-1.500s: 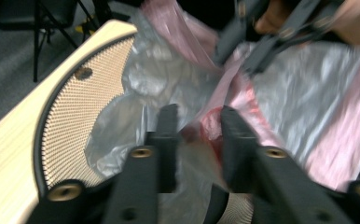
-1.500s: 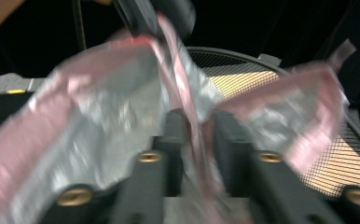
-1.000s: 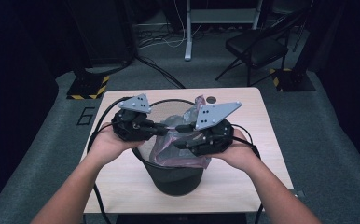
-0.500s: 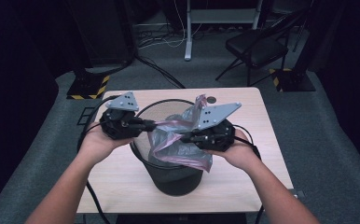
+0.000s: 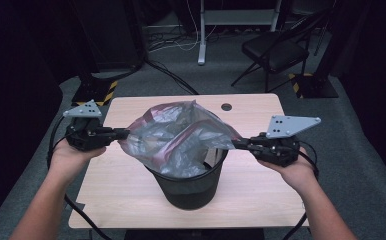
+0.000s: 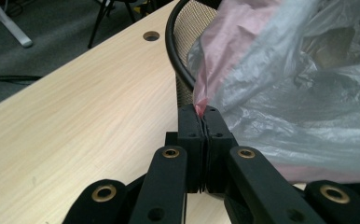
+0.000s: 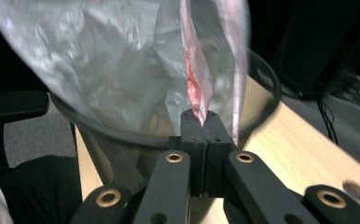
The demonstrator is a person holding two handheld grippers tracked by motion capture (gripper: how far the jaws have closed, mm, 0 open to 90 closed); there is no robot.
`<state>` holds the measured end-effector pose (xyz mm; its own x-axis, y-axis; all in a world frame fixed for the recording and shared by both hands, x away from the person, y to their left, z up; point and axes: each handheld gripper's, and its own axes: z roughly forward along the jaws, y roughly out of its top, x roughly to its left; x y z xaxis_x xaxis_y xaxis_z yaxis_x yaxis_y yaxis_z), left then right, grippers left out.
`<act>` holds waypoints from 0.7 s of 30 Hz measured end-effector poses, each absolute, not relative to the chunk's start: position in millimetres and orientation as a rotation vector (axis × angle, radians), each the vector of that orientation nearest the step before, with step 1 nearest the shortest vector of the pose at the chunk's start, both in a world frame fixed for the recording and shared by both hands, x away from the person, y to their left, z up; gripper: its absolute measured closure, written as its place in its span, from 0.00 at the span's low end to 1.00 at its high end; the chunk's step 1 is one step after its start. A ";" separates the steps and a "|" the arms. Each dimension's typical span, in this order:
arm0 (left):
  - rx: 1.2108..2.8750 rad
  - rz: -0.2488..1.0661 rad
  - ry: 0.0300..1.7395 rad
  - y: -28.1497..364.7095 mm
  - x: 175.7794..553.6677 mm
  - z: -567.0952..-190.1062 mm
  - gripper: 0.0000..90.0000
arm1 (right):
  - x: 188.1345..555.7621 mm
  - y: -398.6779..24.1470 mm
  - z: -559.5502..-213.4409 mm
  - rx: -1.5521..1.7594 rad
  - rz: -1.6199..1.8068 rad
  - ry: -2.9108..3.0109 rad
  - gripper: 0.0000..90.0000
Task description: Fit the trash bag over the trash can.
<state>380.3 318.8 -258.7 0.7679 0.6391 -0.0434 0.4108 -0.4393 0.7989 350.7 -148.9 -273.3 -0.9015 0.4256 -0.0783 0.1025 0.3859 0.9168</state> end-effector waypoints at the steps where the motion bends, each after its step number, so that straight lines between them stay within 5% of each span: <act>1: 2.085 0.315 0.777 320.1 379.9 -260.1 0.98 | 350.8 -152.6 -276.3 0.488 1.521 2.353 0.98; 9: 2.096 0.303 0.725 308.4 373.8 -259.3 0.97 | 346.2 -150.4 -268.8 0.479 1.591 2.339 0.58; 18: 2.093 0.319 0.720 304.5 373.5 -256.8 0.97 | 352.1 -129.7 -240.5 0.438 1.577 2.298 0.48; 21: 2.080 0.329 0.747 305.1 372.4 -255.2 0.85 | 358.0 -122.5 -236.4 0.441 1.565 2.305 0.47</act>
